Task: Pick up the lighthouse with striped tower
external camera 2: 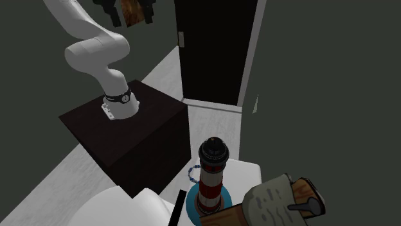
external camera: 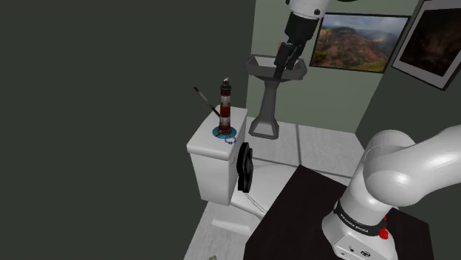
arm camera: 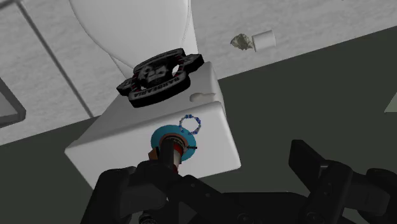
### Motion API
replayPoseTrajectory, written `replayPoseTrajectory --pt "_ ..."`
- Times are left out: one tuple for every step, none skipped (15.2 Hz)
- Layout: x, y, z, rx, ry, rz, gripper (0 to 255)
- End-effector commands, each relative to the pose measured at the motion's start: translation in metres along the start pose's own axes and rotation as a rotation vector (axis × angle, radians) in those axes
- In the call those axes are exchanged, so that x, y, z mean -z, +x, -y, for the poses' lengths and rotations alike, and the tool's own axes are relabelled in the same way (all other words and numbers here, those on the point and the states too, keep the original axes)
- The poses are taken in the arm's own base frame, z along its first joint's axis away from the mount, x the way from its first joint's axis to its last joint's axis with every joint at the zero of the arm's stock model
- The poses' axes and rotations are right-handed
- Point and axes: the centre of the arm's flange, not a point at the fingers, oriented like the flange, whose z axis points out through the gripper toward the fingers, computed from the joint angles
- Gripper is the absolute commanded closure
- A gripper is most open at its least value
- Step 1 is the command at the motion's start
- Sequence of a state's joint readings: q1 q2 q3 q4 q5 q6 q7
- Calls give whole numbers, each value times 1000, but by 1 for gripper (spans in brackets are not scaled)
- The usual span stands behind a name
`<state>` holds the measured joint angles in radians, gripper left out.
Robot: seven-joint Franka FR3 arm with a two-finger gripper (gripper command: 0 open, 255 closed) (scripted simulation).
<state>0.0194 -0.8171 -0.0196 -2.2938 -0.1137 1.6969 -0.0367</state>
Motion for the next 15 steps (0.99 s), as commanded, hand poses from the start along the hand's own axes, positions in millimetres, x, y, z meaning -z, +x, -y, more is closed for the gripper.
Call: replayPoseTrajectory --pt "0 0 0 0 0 0 0" --pt "-10 2 -9 20 13 -17 0" --pt "-20 5 -19 40 26 -33 0" --pt "-30 8 -28 60 39 -50 0" --pt "-40 11 -36 79 52 -66 0" --pt "-50 15 -45 99 65 -83 0" --pt "-60 19 -54 119 78 -99 0" --pt "-71 23 -62 139 91 -116 0" --pt "-81 28 -70 159 105 -133 0" --pt "-91 33 -77 179 118 -149 0" --pt "-102 38 -85 198 131 -166 0" --pt "-112 43 -92 218 144 -182 0" --pt "-122 49 -99 238 157 -199 0" --pt "-133 56 -106 258 170 -216 0" --pt "-143 62 -113 278 183 -232 0"
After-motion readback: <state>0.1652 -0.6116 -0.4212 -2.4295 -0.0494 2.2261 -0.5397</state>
